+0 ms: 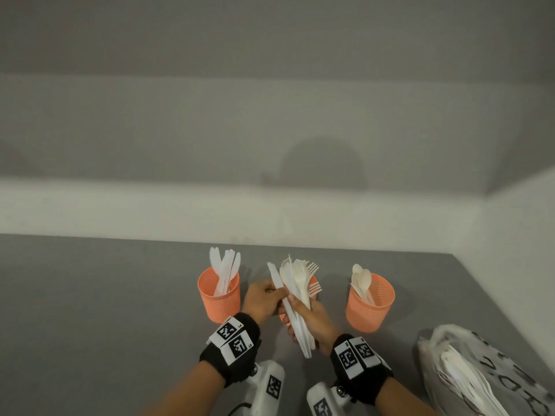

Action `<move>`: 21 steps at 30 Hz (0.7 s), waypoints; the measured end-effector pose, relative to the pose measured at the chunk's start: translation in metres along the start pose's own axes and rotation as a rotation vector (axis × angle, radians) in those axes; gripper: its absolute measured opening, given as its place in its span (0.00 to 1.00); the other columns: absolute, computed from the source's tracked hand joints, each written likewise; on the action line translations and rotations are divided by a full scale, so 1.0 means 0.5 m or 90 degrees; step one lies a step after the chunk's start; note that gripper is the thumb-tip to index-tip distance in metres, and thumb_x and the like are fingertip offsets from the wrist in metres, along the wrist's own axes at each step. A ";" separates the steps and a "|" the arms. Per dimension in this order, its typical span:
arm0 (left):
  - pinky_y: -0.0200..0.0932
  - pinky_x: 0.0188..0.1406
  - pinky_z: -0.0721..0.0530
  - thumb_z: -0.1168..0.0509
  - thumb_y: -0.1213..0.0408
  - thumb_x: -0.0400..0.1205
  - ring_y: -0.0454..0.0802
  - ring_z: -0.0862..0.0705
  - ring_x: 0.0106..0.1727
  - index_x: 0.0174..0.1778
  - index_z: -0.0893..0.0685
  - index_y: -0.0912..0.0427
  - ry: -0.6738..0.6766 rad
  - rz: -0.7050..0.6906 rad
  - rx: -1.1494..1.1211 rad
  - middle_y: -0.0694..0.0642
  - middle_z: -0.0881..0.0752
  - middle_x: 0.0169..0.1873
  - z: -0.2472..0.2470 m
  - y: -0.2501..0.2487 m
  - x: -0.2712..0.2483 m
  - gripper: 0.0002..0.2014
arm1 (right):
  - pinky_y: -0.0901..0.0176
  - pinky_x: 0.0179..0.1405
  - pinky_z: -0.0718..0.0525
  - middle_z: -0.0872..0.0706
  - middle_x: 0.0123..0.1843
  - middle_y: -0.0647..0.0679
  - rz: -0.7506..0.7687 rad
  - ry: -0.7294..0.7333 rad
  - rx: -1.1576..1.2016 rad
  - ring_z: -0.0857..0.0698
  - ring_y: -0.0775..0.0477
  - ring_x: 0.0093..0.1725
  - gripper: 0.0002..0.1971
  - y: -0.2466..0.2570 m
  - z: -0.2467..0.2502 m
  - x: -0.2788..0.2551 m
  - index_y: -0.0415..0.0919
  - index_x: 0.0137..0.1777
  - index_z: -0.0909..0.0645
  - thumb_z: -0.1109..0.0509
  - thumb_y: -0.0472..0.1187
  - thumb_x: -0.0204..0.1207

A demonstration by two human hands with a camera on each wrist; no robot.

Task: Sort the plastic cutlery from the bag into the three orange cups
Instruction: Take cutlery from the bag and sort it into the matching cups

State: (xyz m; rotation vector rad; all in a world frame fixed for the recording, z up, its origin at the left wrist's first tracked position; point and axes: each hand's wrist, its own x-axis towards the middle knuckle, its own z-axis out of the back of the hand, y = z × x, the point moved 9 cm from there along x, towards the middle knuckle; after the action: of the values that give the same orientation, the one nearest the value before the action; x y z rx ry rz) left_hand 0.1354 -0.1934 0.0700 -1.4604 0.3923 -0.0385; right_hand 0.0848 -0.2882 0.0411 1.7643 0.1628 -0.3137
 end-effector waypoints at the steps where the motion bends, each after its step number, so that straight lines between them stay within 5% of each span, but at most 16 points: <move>1: 0.53 0.51 0.12 0.36 0.72 0.80 0.57 0.12 0.40 0.41 0.19 0.62 0.003 0.003 0.007 0.63 0.13 0.39 0.000 0.000 0.000 0.04 | 0.63 0.18 0.22 0.17 0.24 0.46 0.001 0.006 0.004 0.20 0.50 0.19 0.13 0.001 -0.003 0.001 0.37 0.45 0.20 0.37 0.47 0.81; 5: 0.59 0.54 0.14 0.43 0.69 0.84 0.61 0.14 0.45 0.44 0.22 0.61 -0.013 -0.001 0.021 0.64 0.15 0.40 0.008 -0.006 0.006 0.06 | 0.60 0.21 0.18 0.15 0.29 0.42 -0.002 0.008 -0.003 0.16 0.48 0.23 0.13 0.001 -0.006 0.010 0.36 0.48 0.18 0.33 0.47 0.78; 7: 0.54 0.43 0.13 0.46 0.69 0.84 0.57 0.15 0.36 0.39 0.25 0.60 -0.057 -0.009 -0.029 0.60 0.18 0.30 0.027 -0.011 0.009 0.09 | 0.59 0.22 0.16 0.14 0.31 0.42 0.007 -0.005 -0.002 0.14 0.48 0.24 0.12 0.002 -0.002 0.015 0.35 0.53 0.19 0.32 0.44 0.78; 10: 0.39 0.21 0.29 0.47 0.67 0.85 0.46 0.28 0.20 0.34 0.29 0.58 -0.104 -0.014 -0.080 0.52 0.29 0.20 0.049 -0.013 0.008 0.12 | 0.60 0.20 0.17 0.17 0.29 0.42 0.016 -0.035 0.007 0.17 0.49 0.22 0.04 0.003 0.010 0.021 0.38 0.48 0.23 0.32 0.38 0.78; 13: 0.36 0.20 0.31 0.41 0.62 0.84 0.43 0.28 0.24 0.41 0.25 0.57 -0.083 -0.027 0.003 0.51 0.26 0.25 0.042 -0.011 0.008 0.06 | 0.63 0.18 0.22 0.19 0.27 0.42 0.031 -0.038 -0.015 0.21 0.52 0.18 0.03 0.010 0.009 0.024 0.39 0.45 0.23 0.31 0.37 0.77; 16: 0.31 0.17 0.29 0.33 0.62 0.79 0.41 0.23 0.20 0.40 0.20 0.62 -0.019 -0.023 0.012 0.53 0.20 0.25 0.015 0.003 0.008 0.07 | 0.63 0.18 0.24 0.19 0.28 0.42 0.047 -0.030 -0.046 0.22 0.52 0.19 0.07 0.014 -0.003 0.026 0.37 0.53 0.22 0.31 0.34 0.77; 21: 0.32 0.17 0.25 0.32 0.67 0.79 0.40 0.20 0.16 0.40 0.17 0.64 -0.030 0.010 -0.044 0.52 0.18 0.21 0.010 0.019 0.008 0.05 | 0.61 0.19 0.21 0.17 0.31 0.41 0.053 -0.010 -0.068 0.20 0.49 0.23 0.11 0.015 -0.015 0.030 0.37 0.58 0.21 0.31 0.36 0.77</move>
State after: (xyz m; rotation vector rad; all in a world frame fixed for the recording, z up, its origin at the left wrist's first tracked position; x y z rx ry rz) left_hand 0.1388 -0.1885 0.0602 -1.5237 0.3694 0.0227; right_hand 0.1019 -0.2835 0.0450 1.6575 0.0934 -0.2546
